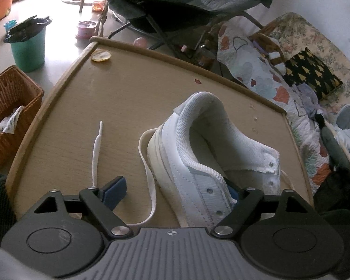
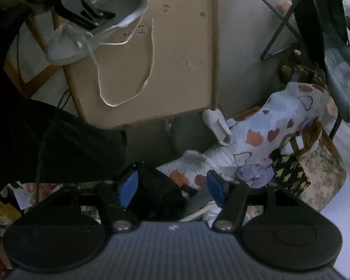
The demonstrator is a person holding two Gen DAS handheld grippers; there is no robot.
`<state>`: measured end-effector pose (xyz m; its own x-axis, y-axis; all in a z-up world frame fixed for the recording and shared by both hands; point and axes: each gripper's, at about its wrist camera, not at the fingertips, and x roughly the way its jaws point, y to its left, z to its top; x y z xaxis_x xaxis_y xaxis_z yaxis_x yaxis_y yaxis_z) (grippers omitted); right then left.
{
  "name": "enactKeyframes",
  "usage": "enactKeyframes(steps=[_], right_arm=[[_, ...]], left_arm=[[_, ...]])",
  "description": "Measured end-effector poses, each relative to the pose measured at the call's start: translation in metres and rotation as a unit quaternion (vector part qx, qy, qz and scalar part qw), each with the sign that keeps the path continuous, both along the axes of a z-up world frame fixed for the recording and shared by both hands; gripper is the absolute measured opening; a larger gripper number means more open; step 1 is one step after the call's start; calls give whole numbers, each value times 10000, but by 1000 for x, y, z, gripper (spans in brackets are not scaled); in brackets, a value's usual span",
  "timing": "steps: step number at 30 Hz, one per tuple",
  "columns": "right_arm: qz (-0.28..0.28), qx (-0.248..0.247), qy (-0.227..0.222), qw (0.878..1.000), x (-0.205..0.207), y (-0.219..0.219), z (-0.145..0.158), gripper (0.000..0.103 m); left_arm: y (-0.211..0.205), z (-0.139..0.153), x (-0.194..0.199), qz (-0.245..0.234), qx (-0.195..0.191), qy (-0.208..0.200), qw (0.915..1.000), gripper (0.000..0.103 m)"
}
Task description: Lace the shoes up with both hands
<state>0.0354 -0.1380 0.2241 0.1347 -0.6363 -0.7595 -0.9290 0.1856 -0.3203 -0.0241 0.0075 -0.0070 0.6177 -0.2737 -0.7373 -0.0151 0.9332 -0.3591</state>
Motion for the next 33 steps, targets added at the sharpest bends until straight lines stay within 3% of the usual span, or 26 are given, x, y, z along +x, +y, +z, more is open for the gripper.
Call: enactKeyframes(steps=[8, 12, 15, 19, 22, 25, 30, 33], right_arm=[[17, 260, -129, 9996, 6, 6, 12, 65], [365, 876, -239, 9952, 5, 11, 1, 65], [876, 1482, -482, 9839, 0, 6, -19, 65], [1354, 2653, -1047, 9489, -8, -17, -51, 65], [733, 3644, -1268, 9197, -5, -44, -79, 63], [30, 4462, -1631, 8800, -2, -74, -110, 63], [-593, 5195, -2010, 8284, 1, -97, -142, 62], [-755, 5452, -1913, 8127, 5, -100, -155, 61]], left_arm=[[0, 1, 0, 12, 41, -17, 10000, 89], [0, 1, -1, 15, 41, -27, 10000, 90], [0, 1, -1, 23, 51, -36, 10000, 90], [-1, 1, -1, 29, 54, -60, 10000, 91], [-1, 0, -1, 45, 66, -88, 9999, 92], [-3, 0, 0, 50, 109, -122, 9999, 94], [-3, -1, -2, 66, 100, -209, 9997, 95], [-1, 0, -3, 76, 63, -181, 9998, 95]])
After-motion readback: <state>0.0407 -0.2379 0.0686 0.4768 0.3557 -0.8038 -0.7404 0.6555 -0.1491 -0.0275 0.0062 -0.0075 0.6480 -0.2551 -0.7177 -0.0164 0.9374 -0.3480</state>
